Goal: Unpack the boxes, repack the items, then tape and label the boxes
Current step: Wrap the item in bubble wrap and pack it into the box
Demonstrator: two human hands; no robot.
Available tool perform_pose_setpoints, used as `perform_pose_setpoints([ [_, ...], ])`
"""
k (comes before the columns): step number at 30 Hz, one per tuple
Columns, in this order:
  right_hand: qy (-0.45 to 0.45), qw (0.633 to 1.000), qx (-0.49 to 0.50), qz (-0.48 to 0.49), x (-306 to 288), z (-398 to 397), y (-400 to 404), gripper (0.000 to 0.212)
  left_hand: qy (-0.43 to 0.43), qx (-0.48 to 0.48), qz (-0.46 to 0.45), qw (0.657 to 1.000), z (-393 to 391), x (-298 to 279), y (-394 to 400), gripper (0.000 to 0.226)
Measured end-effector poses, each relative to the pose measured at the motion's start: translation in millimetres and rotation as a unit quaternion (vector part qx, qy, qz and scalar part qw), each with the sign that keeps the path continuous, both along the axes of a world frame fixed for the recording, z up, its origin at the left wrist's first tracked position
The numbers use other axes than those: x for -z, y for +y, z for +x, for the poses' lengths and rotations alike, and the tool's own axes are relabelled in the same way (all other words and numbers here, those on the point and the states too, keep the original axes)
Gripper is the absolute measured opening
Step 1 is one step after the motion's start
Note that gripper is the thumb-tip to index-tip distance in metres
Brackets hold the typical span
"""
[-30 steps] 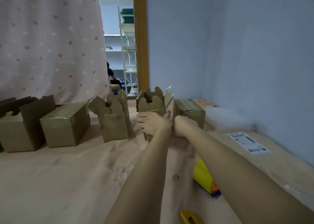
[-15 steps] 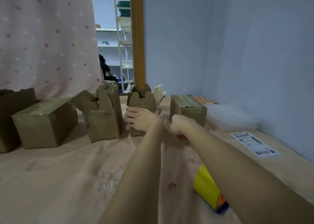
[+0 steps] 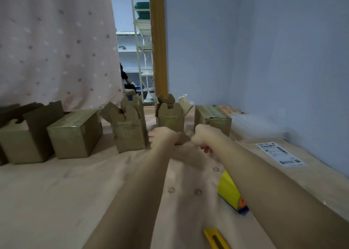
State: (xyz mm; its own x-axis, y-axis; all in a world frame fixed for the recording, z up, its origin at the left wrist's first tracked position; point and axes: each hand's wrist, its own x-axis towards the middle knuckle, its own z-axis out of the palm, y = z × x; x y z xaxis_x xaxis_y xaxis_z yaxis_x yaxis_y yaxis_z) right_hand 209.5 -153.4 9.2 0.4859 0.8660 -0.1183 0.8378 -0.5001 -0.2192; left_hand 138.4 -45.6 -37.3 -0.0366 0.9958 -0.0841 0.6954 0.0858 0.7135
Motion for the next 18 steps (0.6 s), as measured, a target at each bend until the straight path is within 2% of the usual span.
perform_pose_setpoints([
  [3,-0.002,1.000,-0.008,0.010,-7.4,-18.9,-15.9,0.036,0.046,0.093,0.039,0.994,-40.9,-2.7,-6.5,0.073],
  [5,0.000,1.000,-0.018,0.014,-10.7,-34.8,-28.4,0.036,0.076,0.120,0.062,0.988,-73.9,-5.1,-17.3,0.058],
  [10,0.009,0.998,-0.053,0.042,-17.1,-83.5,-52.0,0.025,0.116,0.110,0.080,0.984,-159.3,-21.2,-47.0,0.044],
  [14,0.011,0.995,-0.081,0.055,-20.7,-132.0,-57.4,0.021,0.129,0.081,0.081,0.985,-227.3,-29.0,-56.7,0.042],
  [18,0.009,0.991,-0.124,0.052,-20.0,-185.0,-45.9,0.026,0.117,0.032,0.079,0.989,-292.9,-33.4,-54.0,0.042],
])
